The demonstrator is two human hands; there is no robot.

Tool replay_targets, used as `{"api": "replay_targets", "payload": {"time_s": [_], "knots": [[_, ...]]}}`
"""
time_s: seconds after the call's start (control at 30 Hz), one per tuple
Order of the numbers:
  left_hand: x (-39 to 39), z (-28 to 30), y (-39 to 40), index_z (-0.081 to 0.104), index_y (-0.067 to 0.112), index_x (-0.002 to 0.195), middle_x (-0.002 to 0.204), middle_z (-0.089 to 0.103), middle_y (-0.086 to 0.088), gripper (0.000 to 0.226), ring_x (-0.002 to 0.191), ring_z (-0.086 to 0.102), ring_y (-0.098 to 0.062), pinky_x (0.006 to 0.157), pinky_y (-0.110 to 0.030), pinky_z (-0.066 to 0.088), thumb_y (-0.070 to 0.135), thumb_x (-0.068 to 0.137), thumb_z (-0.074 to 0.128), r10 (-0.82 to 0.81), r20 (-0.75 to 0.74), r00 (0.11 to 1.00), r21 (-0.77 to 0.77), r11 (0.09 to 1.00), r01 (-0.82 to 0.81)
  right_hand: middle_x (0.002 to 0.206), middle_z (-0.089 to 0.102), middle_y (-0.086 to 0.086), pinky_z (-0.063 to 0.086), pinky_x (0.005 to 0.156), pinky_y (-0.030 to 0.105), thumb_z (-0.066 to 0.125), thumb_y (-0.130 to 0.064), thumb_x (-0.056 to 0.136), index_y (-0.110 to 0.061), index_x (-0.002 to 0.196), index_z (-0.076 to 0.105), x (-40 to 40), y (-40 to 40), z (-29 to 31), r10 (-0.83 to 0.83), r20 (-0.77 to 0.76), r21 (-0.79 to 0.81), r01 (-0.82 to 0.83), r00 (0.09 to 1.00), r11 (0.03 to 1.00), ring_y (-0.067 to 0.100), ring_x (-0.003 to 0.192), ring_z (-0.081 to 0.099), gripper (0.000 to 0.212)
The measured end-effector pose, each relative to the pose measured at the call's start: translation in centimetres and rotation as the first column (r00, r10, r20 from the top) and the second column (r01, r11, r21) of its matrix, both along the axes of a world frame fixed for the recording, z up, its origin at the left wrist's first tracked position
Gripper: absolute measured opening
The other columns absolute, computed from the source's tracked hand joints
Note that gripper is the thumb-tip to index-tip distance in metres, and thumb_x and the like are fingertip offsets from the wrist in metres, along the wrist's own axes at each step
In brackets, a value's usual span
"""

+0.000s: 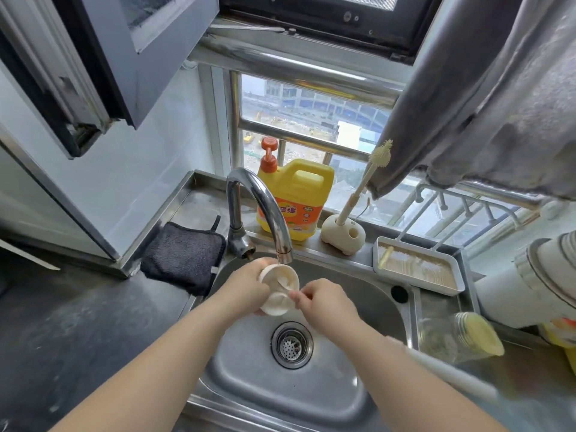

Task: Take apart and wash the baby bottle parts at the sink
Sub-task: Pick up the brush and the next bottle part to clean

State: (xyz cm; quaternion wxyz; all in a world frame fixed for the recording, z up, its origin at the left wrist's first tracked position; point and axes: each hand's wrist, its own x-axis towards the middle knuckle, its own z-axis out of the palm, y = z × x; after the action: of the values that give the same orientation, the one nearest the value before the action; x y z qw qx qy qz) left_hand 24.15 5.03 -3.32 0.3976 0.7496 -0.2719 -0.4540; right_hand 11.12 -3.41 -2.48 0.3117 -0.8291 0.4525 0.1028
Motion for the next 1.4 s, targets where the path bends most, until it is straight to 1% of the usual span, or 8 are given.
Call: {"api": "replay_targets", "payload": {"time_s": [0.27,0.37,0.53,0.67,0.87,1.03,1.2,1.4], "knots": [[-1.7,-1.2,0.5,0.049,0.040,0.112,0.118,0.054,-0.010,0.064,0.102,0.058,-0.023,0.061,-0.026,0.056,-0.016,0.081,0.047,0.186,-0.270,0.945,-0.191,0.951,-0.242,0.060,0.058,-0.004,0.026,0.039,0.017,0.050,-0.025,0.098,-0.005,0.094,0.069,-0.6,1.0,-0.8,-0.414,0.193,0.639,0.206,0.890,0.741,0.006,0.043,0.035,0.028],[-0.9,-0.6,0.6,0.045,0.033,0.111,0.117,0.047,-0.006,0.055,0.096,0.055,-0.020,0.068,-0.040,0.060,-0.014,0.082,0.052,0.106,-0.181,0.978,-0.102,0.987,-0.126,0.070,0.065,-0.002,0.040,0.054,0.024,0.053,-0.028,0.096,-0.014,0.083,0.070,-0.8,0.2,-0.3,-0.112,0.166,0.190,0.079,0.980,0.978,0.011,0.056,0.050,0.026],[-0.2,0.4,0.2,0.035,0.030,0.123,0.114,0.050,-0.009,0.057,0.095,0.053,-0.019,0.054,-0.019,0.047,-0.005,0.082,0.051,-0.073,0.128,0.989,-0.045,0.996,0.080,0.087,0.066,0.006,0.044,0.068,0.033,0.047,-0.032,0.097,-0.015,0.088,0.064,-0.7,-0.1,0.1,0.107,0.082,-0.272,-0.081,0.991,0.959,0.029,0.084,0.059,0.026],[0.0,0.4,0.9,0.050,0.035,0.105,0.100,0.062,-0.002,0.050,0.086,0.058,-0.016,0.064,-0.019,0.044,-0.001,0.070,0.055,0.032,0.050,0.998,-0.180,0.983,-0.022,0.063,0.062,-0.006,0.037,0.050,0.019,0.057,-0.031,0.094,-0.015,0.078,0.070,-0.8,0.3,0.0,-0.206,0.239,0.258,0.143,0.949,0.956,0.007,0.049,0.048,0.025],[-0.6,-0.1,1.0,0.058,0.040,0.115,0.109,0.064,0.005,0.059,0.098,0.062,-0.010,0.071,-0.011,0.046,0.004,0.069,0.059,0.102,-0.040,0.994,-0.318,0.942,-0.110,0.057,0.056,-0.002,0.018,0.037,0.015,0.050,-0.020,0.099,-0.005,0.087,0.064,-1.1,0.8,-0.3,-0.550,0.210,0.835,0.144,0.808,0.531,0.004,0.040,0.030,0.023],[0.1,-0.6,1.7,0.054,0.037,0.111,0.106,0.061,0.008,0.059,0.099,0.057,-0.011,0.072,-0.015,0.049,-0.003,0.068,0.050,-0.109,0.164,0.980,-0.129,0.983,0.131,0.079,0.071,0.000,0.046,0.057,0.025,0.059,-0.036,0.092,-0.015,0.085,0.070,-1.5,-0.5,0.2,-0.067,0.144,0.114,0.051,0.987,0.992,0.011,0.062,0.057,0.025],[0.3,0.5,0.9,0.061,0.029,0.095,0.083,0.063,0.008,0.045,0.079,0.059,-0.007,0.054,-0.012,0.047,-0.008,0.069,0.054,-0.089,0.068,0.994,-0.157,0.983,0.099,0.094,0.067,0.002,0.039,0.066,0.034,0.046,-0.030,0.097,-0.019,0.096,0.061,-1.0,-0.4,0.0,0.211,0.007,-0.372,-0.193,0.977,0.908,0.028,0.089,0.059,0.019],[-0.1,0.2,0.1,0.056,0.039,0.101,0.103,0.063,-0.005,0.064,0.094,0.062,-0.019,0.072,-0.036,0.059,-0.019,0.073,0.056,0.147,-0.207,0.967,-0.255,0.946,-0.199,0.068,0.067,0.002,0.037,0.044,0.021,0.060,-0.024,0.092,-0.013,0.079,0.064,-0.1,0.0,0.2,-0.392,0.228,0.511,0.234,0.891,0.827,0.010,0.047,0.044,0.019]]}}
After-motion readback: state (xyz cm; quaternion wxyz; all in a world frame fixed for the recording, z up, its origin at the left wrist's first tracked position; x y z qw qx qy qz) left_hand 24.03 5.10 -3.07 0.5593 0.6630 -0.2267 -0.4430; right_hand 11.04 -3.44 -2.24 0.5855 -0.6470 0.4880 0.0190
